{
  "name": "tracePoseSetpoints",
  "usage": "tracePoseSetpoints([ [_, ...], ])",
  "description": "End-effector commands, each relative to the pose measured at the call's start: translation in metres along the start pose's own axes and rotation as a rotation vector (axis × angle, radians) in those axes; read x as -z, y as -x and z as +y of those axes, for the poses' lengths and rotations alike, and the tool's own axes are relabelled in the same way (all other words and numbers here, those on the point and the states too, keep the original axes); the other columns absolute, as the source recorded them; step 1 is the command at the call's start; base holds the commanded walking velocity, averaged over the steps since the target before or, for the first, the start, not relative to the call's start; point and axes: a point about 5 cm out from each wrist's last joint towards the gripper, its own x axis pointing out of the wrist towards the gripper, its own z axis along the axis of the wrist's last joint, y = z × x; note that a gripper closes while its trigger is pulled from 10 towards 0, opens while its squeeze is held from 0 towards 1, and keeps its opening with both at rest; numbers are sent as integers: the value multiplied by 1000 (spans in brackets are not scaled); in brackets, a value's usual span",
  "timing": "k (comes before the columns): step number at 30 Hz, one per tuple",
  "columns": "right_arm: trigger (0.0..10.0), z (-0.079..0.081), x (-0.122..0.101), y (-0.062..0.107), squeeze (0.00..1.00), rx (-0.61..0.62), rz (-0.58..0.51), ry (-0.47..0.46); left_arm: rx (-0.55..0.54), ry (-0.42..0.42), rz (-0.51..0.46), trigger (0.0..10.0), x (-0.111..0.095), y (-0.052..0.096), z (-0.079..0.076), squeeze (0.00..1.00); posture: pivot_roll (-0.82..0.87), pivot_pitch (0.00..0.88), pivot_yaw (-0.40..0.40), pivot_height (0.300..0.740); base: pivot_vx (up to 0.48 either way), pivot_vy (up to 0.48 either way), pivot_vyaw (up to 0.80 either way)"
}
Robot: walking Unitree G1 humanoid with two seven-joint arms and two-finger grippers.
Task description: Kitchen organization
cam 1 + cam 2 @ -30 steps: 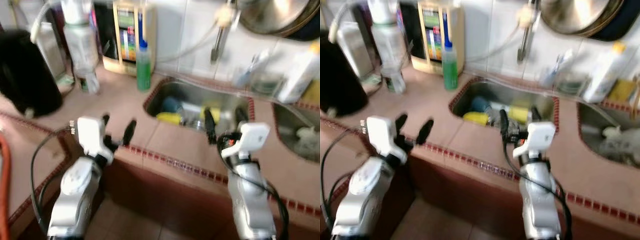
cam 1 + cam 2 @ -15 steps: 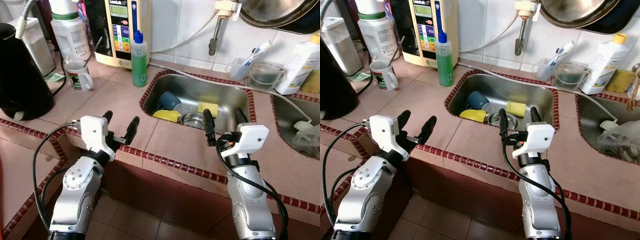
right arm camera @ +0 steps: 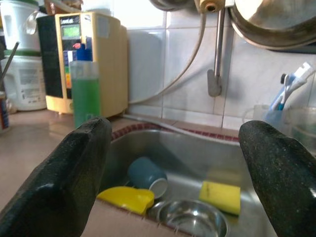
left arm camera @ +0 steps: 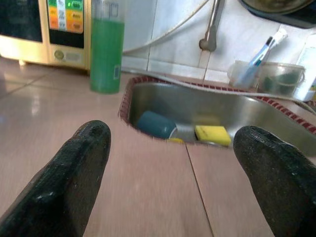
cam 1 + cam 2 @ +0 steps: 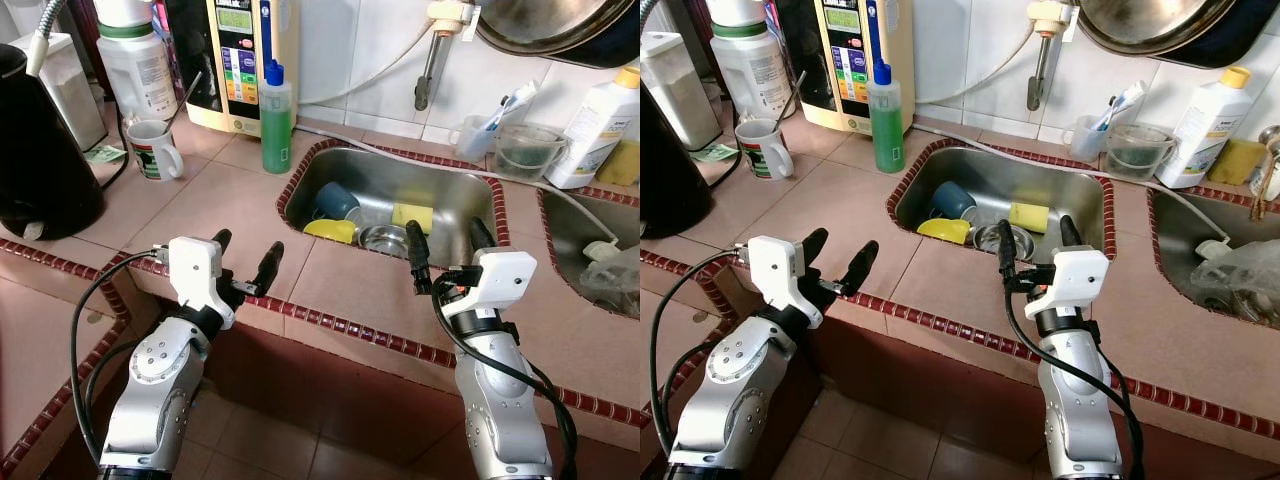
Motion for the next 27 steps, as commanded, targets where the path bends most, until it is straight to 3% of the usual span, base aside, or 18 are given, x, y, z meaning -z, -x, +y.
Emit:
tracePoseSetpoints([
  [1,10000,0,0,1,0,-9,5,-1,9,-14,2,10000,-1,1,-2,0,80,0,-43,740,-281,0,0],
  [6,10000,0,0,1,0,-10,6,-1,13,-15,-3,10000,-2,1,-3,0,79,0,-42,740,-280,0,0],
  [27,10000,1,0,2,0,-8,8,0,71,-12,-8,10000,-6,0,-7,0,79,0,-40,740,0,0,0],
])
